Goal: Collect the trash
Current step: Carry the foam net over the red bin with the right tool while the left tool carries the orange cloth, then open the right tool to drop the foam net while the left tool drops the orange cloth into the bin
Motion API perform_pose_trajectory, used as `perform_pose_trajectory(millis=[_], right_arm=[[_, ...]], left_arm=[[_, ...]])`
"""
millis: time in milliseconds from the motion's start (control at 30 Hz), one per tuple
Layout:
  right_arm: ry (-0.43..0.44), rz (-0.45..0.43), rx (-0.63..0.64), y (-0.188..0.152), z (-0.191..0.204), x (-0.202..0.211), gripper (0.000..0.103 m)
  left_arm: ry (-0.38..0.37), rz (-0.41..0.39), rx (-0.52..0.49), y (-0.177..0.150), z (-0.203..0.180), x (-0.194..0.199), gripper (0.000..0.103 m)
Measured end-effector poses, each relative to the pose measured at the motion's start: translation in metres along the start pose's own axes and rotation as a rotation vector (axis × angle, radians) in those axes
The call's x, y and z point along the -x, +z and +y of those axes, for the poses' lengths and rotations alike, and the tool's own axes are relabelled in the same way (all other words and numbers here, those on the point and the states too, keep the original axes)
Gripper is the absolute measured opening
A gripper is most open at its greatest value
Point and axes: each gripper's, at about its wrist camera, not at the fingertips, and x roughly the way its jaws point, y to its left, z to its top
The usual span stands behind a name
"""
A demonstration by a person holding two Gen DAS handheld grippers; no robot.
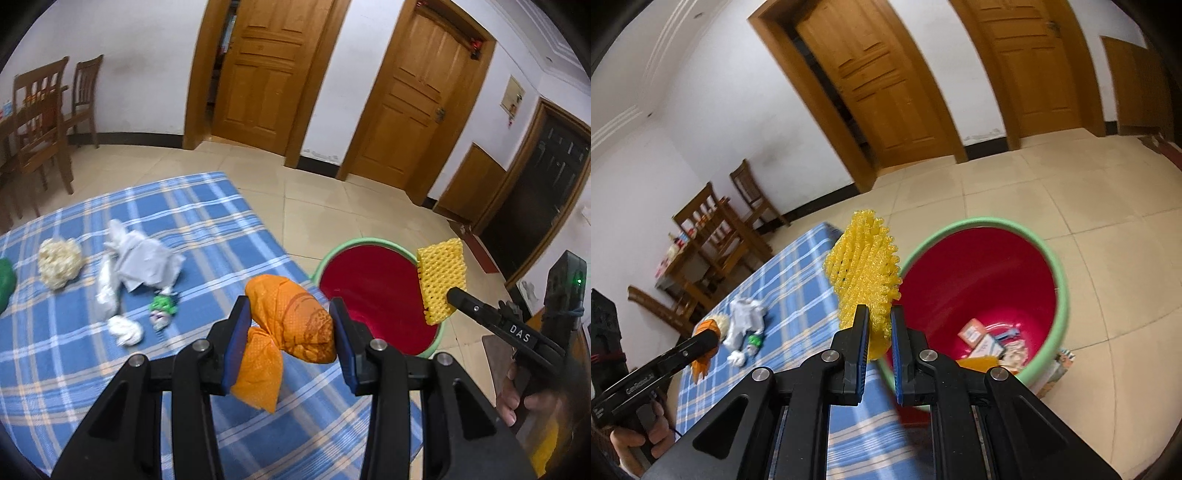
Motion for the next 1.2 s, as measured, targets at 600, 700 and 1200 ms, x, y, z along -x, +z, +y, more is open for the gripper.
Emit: perform_pose_trajectory(millis=[600,700,1200], right_arm=[[-0.128,0.001,-0.033,0.009,-0.064,-0.022,0.011],[-0.139,0.023,-0.045,0.008,-0.073,-0.031,0.011],[-0.151,0.049,-0.075,0.005,-0.082,-0.038,0.021]], left_arm=[[-0.13,0.103,-0.161,-0.001,-0.074,-0.099,0.043],[-0.149,0.136,-0.161,-0.003,-0.079,-0.114,0.044],[-0.183,0.158,-0.214,-0.008,-0.099,-0.13,0.063]])
